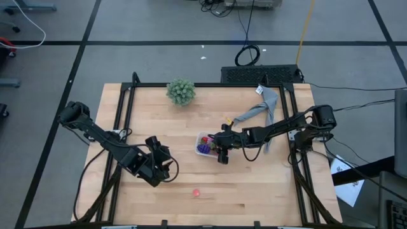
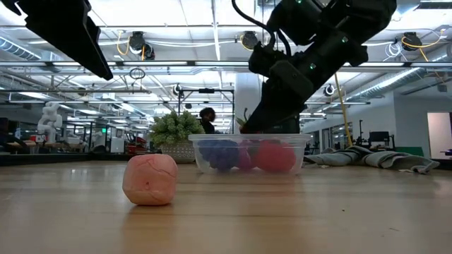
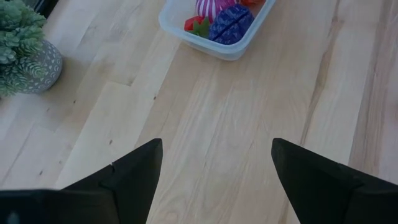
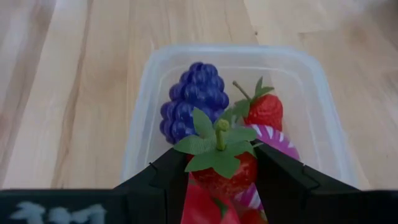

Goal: Pick and placing Produce into tupperware
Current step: Put the strawberry into the transparent container

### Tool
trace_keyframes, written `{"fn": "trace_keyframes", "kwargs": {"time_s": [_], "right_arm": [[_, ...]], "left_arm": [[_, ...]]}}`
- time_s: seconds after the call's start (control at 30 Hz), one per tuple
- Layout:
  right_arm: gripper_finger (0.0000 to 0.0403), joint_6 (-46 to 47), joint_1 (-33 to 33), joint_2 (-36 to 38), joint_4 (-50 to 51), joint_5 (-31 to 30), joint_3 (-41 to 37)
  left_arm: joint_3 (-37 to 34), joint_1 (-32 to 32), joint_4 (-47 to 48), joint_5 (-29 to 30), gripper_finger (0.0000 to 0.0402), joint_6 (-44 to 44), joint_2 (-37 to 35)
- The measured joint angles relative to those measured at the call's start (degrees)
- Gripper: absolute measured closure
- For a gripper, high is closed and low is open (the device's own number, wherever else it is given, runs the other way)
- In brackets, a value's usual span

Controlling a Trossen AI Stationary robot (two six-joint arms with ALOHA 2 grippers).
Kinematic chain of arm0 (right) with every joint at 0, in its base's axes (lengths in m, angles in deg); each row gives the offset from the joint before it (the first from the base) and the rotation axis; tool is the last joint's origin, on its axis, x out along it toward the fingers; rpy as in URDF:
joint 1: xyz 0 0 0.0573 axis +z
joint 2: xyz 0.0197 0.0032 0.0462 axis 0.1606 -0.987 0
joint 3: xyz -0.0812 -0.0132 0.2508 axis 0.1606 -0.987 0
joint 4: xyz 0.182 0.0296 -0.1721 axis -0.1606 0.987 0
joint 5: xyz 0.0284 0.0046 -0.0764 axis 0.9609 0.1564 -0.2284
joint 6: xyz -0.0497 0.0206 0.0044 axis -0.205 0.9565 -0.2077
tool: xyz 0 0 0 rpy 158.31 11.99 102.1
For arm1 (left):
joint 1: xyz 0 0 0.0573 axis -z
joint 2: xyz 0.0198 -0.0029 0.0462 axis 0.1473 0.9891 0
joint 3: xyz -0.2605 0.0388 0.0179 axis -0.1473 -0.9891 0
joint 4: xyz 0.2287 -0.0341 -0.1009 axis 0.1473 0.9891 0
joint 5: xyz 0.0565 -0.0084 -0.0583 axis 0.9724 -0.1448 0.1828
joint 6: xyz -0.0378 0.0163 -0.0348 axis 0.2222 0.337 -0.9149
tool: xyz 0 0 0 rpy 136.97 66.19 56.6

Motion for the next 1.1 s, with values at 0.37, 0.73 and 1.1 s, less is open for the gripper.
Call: {"fn": "trace_keyframes", "kwargs": {"time_s": [0.37, 0.73, 1.1], "right_arm": [[0.0250, 0.08, 0.00, 0.02, -0.79, 0.02, 0.00], [0.0250, 0.07, 0.00, 0.02, -0.79, 0.17, 0.00], [0.0212, -0.94, 0.30, 0.04, -2.98, 2.15, 0.02]], "left_arm": [[0.00, -0.13, -0.02, 0.29, 0.0094, 0.00, 0.00], [0.00, -0.13, -0.02, 0.29, 0.0094, 0.02, 0.00], [0.00, -0.12, -0.02, 0.28, 0.0094, 0.02, 0.00]]}}
